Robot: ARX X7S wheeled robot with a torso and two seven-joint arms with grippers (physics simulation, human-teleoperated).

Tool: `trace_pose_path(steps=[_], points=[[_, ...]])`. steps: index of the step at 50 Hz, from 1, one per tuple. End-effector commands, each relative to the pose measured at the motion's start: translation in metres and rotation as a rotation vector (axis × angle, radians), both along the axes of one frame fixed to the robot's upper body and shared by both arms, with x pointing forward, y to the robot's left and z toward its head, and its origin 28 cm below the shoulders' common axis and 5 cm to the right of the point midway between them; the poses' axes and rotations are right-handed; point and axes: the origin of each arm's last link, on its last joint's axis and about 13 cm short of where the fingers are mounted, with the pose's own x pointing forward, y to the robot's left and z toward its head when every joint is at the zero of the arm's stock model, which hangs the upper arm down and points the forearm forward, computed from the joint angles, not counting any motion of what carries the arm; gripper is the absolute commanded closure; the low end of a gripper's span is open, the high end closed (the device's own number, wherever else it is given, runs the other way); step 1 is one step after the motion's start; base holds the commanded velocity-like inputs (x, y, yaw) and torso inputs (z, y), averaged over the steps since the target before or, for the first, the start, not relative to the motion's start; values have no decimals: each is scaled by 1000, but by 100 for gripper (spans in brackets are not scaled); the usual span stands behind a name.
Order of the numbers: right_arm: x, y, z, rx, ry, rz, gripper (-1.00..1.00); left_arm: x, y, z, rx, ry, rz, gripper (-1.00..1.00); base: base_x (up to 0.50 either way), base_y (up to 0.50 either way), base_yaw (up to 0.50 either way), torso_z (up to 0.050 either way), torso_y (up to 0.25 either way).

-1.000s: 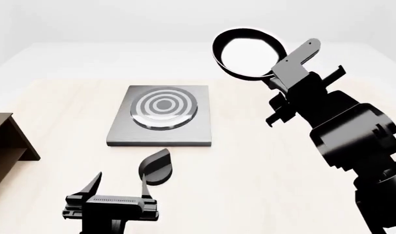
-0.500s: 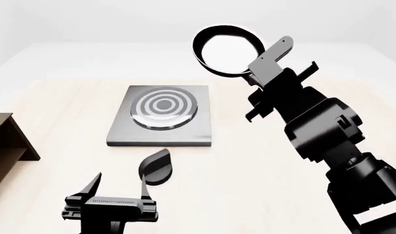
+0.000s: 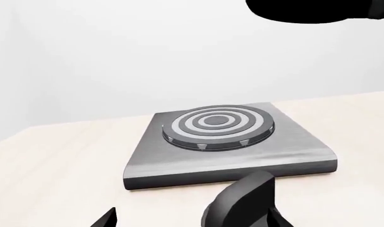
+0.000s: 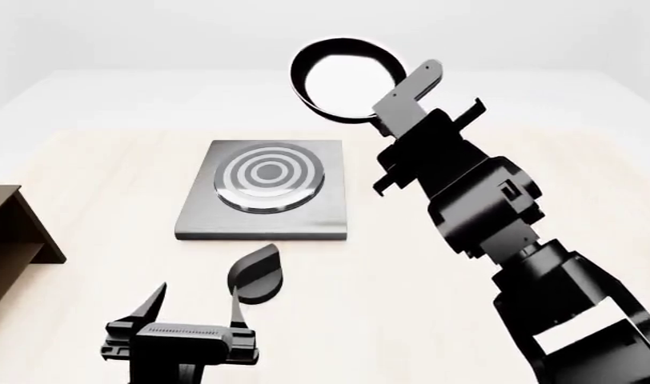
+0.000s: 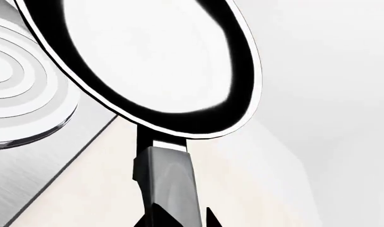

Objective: Turn on the stove and put the frying pan on it.

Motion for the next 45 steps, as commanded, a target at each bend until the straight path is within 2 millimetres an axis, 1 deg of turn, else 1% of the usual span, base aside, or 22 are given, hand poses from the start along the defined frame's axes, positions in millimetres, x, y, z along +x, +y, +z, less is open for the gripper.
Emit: trace_pose_path(steps=[1, 10, 17, 23, 36, 45], points=[[8, 20, 16, -18, -99, 22, 100, 2, 2, 2, -10, -10, -7, -100, 0, 0, 0, 0, 0], [12, 35, 11, -9, -105, 34, 100, 2, 3, 1, -11, -16, -7, -100, 0, 0, 0, 1, 2], [16, 43, 4, 0, -101, 34, 100, 1, 3, -2, -4, -17, -6, -100, 0, 0, 0, 0, 1], [17, 54, 3, 2, -106, 47, 100, 1, 3, -3, -4, -16, -7, -100, 0, 0, 0, 0, 2], [21, 68, -3, -9, -115, 56, 100, 1, 4, -5, -6, -19, -8, -100, 0, 0, 0, 1, 2], [18, 79, -8, 3, -111, 75, 100, -2, 4, -4, -9, -42, -17, -100, 0, 0, 0, 0, 2]])
